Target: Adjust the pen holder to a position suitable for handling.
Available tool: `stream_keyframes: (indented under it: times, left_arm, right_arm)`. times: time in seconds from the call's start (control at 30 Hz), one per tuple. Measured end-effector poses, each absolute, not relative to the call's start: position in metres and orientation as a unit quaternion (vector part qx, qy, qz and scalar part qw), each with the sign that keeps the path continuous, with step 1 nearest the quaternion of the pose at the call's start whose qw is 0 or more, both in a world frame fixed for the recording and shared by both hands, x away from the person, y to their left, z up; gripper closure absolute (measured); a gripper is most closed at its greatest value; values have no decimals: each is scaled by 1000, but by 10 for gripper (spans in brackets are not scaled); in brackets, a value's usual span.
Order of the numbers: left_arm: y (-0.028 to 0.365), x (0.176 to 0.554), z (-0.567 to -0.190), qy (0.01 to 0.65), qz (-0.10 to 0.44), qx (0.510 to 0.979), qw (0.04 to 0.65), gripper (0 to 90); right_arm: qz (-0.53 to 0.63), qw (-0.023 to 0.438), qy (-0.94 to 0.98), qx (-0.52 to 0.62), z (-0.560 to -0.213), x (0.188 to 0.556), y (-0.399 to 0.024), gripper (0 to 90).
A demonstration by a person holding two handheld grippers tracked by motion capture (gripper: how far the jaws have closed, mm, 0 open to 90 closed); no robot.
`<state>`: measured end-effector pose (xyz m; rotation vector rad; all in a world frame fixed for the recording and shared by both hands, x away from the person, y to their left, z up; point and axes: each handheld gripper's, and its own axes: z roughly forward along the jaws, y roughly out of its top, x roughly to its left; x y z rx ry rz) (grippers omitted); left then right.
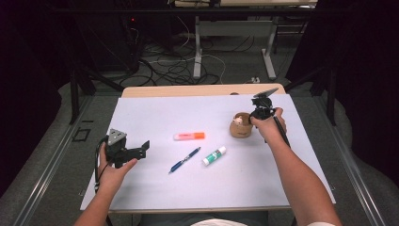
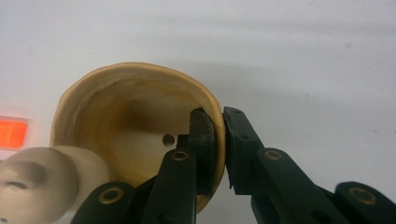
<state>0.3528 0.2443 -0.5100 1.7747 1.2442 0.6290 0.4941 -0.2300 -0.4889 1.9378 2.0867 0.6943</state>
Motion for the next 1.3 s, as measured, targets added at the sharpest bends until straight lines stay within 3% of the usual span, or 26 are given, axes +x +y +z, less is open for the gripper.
stream_keyframes:
  times: [0.8, 1.3]
  left_arm:
    - [244, 353, -510, 497, 253, 711, 428, 11]
    - [244, 353, -510, 496, 252, 712, 428, 11]
  right_arm:
    - [203, 73, 746, 629, -477, 480, -171, 822]
    - [208, 65, 748, 627, -487, 477, -150, 822]
